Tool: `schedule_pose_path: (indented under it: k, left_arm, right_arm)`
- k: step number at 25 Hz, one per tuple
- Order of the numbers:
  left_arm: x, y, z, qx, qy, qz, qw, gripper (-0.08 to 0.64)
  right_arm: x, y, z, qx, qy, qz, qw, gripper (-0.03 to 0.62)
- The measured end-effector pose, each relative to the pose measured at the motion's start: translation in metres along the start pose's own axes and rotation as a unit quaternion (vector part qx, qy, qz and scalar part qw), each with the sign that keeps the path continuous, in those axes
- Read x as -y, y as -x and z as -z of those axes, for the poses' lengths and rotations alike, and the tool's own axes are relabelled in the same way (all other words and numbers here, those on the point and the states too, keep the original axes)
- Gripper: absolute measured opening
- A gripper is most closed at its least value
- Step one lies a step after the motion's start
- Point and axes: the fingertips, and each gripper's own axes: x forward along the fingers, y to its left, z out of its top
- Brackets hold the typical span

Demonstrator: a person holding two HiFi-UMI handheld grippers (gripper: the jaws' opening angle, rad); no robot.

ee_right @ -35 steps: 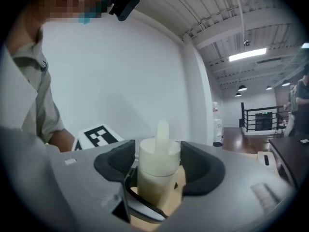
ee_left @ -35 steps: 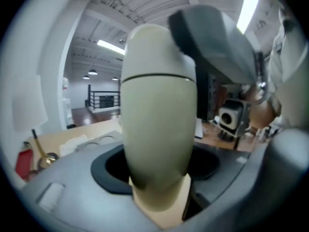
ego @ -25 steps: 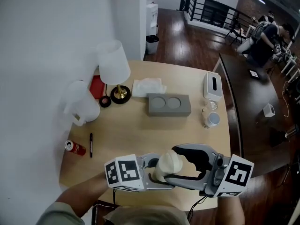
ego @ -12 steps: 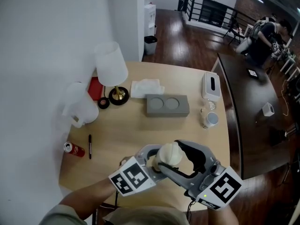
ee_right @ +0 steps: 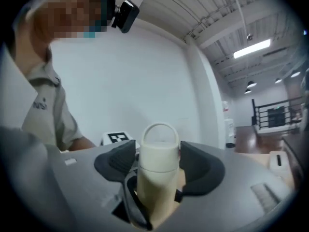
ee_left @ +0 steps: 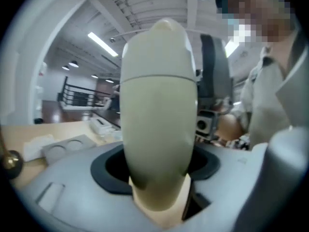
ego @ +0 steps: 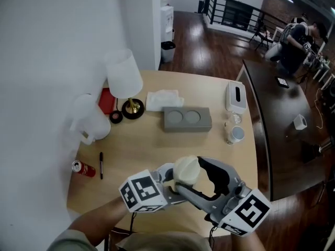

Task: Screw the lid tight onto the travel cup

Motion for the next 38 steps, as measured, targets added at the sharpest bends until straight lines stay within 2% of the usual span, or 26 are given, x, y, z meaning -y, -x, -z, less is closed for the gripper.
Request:
schedule_pose_path:
  k: [2,3,5,8,11,14,17,19,22,25,27,28,30,31,33,35,36,38]
  left_arm:
    - [0.029,0.004,-0.004,-0.003,-0.003,0.092,0.9958,0.316]
    - [0.04,0.006,-0.003,-0.016,-0.012,0.123,0.9922,0.316]
    - [0.056,0.009,0.001,-0.047,-0.031,0.161,0.9854,0.316]
    - [0.064,0.012,0.005,-0.063,-0.045,0.177,0.9811,0.316]
    - [0.061,0.008,0.004,-0.059,-0.056,0.161,0.9835,0.316]
    - [0.045,0.003,0.002,-0.054,-0.066,0.11,0.9903,0.316]
    - [0.02,-0.001,0.0,-0.05,-0.082,0.02,0.9952,0.316]
    - [0.003,-0.002,-0.001,-0.05,-0.093,-0.044,0.9934,0.316]
    - [-0.02,0.002,-0.002,-0.054,-0.101,-0.134,0.9843,0.316]
    - [-0.042,0.01,0.008,-0.072,-0.092,-0.221,0.9681,0.316]
    - [-0.051,0.012,0.014,-0.085,-0.084,-0.255,0.9596,0.316]
    - [-0.052,0.012,0.017,-0.089,-0.077,-0.256,0.9594,0.316]
    - [-0.045,0.008,0.023,-0.094,-0.059,-0.22,0.9691,0.316]
    - [-0.038,0.006,0.025,-0.092,-0.047,-0.18,0.9782,0.316]
    - [-0.017,0.002,0.022,-0.075,-0.014,-0.076,0.9942,0.316]
    - [0.003,0.002,0.02,-0.058,0.015,0.01,0.9981,0.316]
    - [0.01,0.003,0.021,-0.057,0.023,0.038,0.9974,0.316]
    - [0.02,0.003,0.023,-0.068,0.026,0.069,0.995,0.316]
  right_arm:
    - [-0.011,0.007,-0.006,0.001,-0.034,-0.079,0.996,0.287]
    - [-0.015,0.012,-0.008,-0.001,-0.042,-0.114,0.993,0.288]
    - [-0.024,0.016,-0.007,-0.011,-0.045,-0.173,0.984,0.296]
    - [-0.037,0.015,-0.007,-0.012,-0.046,-0.223,0.974,0.296]
    - [-0.037,0.014,-0.011,0.003,-0.032,-0.206,0.978,0.295]
    - [-0.029,0.008,-0.011,0.007,0.0,-0.152,0.988,0.293]
    - [-0.022,-0.002,-0.011,0.005,0.045,-0.08,0.996,0.291]
    - [-0.018,-0.009,-0.012,0.006,0.069,-0.031,0.997,0.291]
    - [-0.009,-0.015,-0.009,0.005,0.082,0.038,0.996,0.291]
    - [0.002,-0.019,-0.003,-0.001,0.068,0.097,0.993,0.291]
    - [0.008,-0.021,0.003,-0.006,0.05,0.13,0.99,0.291]
    - [0.01,-0.022,0.005,-0.009,0.042,0.14,0.989,0.291]
    - [0.009,-0.024,0.009,-0.011,0.035,0.136,0.99,0.292]
    - [0.006,-0.024,0.009,-0.012,0.033,0.121,0.992,0.293]
    - [-0.004,-0.021,0.007,-0.011,0.028,0.067,0.997,0.296]
    - [-0.014,-0.013,0.006,-0.018,0.017,0.004,1.0,0.309]
    - [-0.017,-0.008,0.006,-0.024,0.012,-0.021,0.999,0.313]
    - [-0.016,0.001,0.007,-0.037,0.009,-0.051,0.998,0.313]
